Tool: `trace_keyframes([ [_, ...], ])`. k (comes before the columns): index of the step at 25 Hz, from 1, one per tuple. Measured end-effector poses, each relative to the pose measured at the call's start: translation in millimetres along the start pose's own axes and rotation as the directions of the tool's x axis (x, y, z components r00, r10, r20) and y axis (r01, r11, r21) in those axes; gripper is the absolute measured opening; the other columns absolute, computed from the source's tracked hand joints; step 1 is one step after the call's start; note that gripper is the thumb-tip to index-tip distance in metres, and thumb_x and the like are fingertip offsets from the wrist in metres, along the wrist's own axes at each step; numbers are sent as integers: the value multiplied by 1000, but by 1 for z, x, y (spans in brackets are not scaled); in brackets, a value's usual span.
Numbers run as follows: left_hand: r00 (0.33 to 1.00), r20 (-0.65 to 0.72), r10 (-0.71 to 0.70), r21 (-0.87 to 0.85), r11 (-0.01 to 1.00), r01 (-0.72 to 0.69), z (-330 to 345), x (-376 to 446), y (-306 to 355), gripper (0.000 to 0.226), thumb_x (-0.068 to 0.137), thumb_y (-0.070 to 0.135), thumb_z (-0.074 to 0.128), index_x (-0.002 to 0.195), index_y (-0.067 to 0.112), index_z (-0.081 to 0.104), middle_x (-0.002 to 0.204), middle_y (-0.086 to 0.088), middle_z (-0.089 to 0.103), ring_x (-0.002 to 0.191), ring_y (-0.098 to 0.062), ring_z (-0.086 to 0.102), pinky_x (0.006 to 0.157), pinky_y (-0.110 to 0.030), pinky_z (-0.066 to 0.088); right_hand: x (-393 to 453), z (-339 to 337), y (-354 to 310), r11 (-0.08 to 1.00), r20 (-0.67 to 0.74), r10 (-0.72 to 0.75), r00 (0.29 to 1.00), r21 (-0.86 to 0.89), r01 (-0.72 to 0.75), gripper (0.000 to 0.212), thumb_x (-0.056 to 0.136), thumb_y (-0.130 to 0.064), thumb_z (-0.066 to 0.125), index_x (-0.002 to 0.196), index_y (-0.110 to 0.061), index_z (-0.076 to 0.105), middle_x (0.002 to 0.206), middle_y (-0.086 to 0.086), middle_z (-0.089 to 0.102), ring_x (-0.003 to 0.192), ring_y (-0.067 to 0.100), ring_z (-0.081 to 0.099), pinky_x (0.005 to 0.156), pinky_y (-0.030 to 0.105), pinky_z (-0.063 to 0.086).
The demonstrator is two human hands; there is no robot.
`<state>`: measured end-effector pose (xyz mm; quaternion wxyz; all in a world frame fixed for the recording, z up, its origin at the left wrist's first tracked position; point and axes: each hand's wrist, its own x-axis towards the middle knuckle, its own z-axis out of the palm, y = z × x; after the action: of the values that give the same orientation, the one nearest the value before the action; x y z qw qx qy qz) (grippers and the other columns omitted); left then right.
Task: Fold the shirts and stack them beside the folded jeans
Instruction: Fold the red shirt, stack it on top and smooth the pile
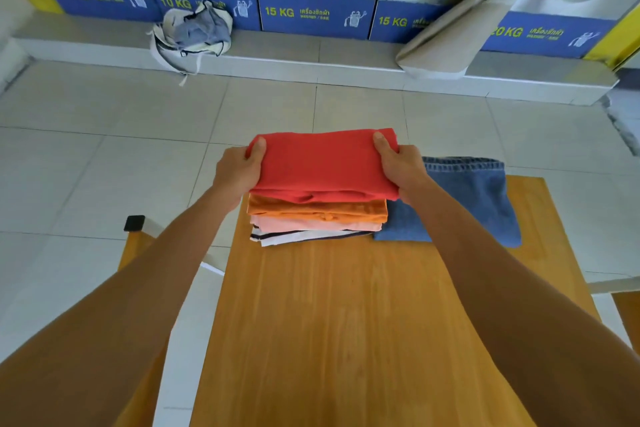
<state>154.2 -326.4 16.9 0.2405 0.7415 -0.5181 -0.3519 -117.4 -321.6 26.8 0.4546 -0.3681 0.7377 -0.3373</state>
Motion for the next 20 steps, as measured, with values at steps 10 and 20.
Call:
trace_keyframes([
  [10,993,-102,51,131,991,-38,15,-5,-35,51,93,54,49,113,9,59,96,-4,63,80,-21,60,66,-31,47,9,0,24,978,-48,-81,996,-198,70,51,92,-56,57,110,-9,63,102,4,69,91,23,65,72,38,54],
  [20,970,-187,-153,-57,988,145,9,26,20,36,97,34,44,78,7,60,70,-4,55,65,-20,54,55,-29,39,11,24,0,925,-174,-221,960,-348,150,44,91,-31,65,129,-14,50,127,8,53,106,23,53,81,34,42],
])
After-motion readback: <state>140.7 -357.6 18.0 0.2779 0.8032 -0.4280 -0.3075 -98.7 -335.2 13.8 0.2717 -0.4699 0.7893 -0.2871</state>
